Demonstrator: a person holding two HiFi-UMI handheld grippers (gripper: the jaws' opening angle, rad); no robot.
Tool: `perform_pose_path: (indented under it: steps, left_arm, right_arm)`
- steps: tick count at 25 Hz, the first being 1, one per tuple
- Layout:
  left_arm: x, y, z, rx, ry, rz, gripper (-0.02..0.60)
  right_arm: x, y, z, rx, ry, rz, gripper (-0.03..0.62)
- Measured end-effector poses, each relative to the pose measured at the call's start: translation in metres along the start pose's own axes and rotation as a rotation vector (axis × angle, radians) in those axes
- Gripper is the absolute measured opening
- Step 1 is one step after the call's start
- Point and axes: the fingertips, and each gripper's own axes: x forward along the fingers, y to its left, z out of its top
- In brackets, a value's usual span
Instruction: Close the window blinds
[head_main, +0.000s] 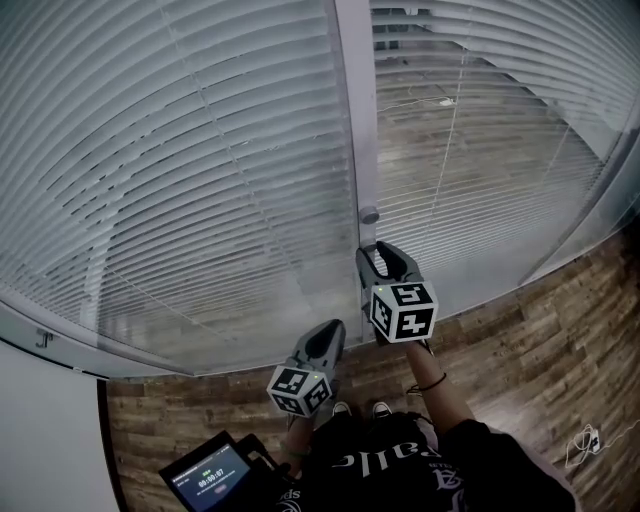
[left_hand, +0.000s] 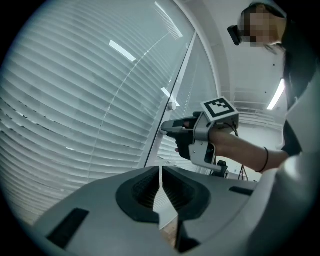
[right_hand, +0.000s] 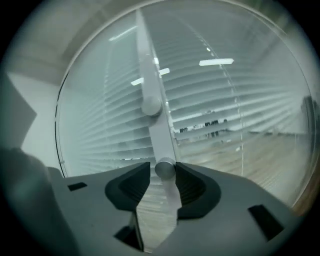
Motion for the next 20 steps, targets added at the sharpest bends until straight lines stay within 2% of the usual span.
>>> perform_pose_path:
  steps: [2, 3, 4, 5, 8, 10, 11, 15, 18, 20]
  left_arm:
    - [-0.002, 0.002, 0.001, -0.006, -0.001, 0.007, 0.005]
    - [-0.002, 0.004, 0.000, -0.010, -0.001, 0.009, 0.005]
    - [-0.003, 0.005, 0.000, -0.015, 0.001, 0.010, 0.005]
    - [-0.004, 0.007, 0.000, -0.018, 0.002, 0.011, 0.005]
    - [-0.007, 0.010, -0.002, -0.020, 0.002, 0.016, 0.005]
    - [-0.009, 0.009, -0.004, -0.020, 0.002, 0.019, 0.005]
    - [-0.009, 0.008, -0.005, -0.020, 0.002, 0.018, 0.005]
    - [-0.009, 0.004, -0.007, -0.017, 0.007, 0.001, 0.005]
    - [-0.008, -0.002, -0.009, -0.011, 0.011, -0.017, 0.005]
    - [-0.008, -0.003, -0.009, -0.008, 0.013, -0.023, 0.005]
  right_arm:
    - [0.005, -0.005, 0.003, 0.103, -0.009, -0.010, 0.143]
    - [0.006, -0.006, 0.003, 0.096, -0.014, -0.017, 0.141]
    - [0.007, -0.006, 0.004, 0.045, -0.015, -0.029, 0.140]
    - [0.007, -0.004, 0.004, -0.058, -0.009, -0.048, 0.138]
    - [0.007, 0.005, 0.003, -0.559, 0.038, -0.133, 0.138]
    - [0.006, 0.009, 0.000, -0.829, 0.060, -0.160, 0.138]
    - [0.006, 0.011, -0.002, -0.901, 0.066, -0.157, 0.138]
    - [0.007, 0.014, -0.005, -1.022, 0.085, -0.135, 0.138]
    - [0.005, 0.015, -0.009, -1.230, 0.098, -0.123, 0.138]
    - [0.007, 0.017, -0.010, -1.309, 0.088, -0.102, 0.138]
